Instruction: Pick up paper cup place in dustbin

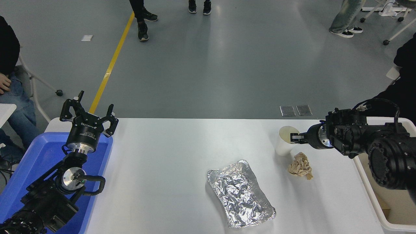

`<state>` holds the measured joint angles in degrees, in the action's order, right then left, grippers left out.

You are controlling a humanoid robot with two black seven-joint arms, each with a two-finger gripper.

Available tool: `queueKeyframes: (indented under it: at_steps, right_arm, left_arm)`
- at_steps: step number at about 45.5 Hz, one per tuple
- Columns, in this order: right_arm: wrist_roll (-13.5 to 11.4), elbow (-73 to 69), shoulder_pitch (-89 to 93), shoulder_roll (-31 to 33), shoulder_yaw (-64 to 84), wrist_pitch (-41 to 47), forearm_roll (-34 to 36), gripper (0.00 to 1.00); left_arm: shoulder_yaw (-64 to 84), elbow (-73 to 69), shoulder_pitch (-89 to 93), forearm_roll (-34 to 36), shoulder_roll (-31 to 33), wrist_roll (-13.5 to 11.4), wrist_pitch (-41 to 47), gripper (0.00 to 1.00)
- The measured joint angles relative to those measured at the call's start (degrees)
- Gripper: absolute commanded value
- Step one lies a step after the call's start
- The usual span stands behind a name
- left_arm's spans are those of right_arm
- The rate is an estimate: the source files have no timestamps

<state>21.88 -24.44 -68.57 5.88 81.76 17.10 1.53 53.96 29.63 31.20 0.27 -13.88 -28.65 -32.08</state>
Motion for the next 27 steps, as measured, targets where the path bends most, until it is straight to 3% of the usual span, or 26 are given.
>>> queueKeyframes:
  at_steps: [15, 27]
  right_arm:
    - [0.3, -4.6, -5.6, 1.6, 0.0, 0.7, -0.3, 0.00]
    - [0.7, -13.4, -18.4, 6.3, 0.8, 4.8, -1.6, 0.00]
  left_arm:
    - [-0.1, 0.0, 0.0, 0.0, 0.0, 0.0, 0.0, 0.98]
    - [-0.1, 0.0, 0.0, 0.0, 0.0, 0.0, 0.0, 0.98]
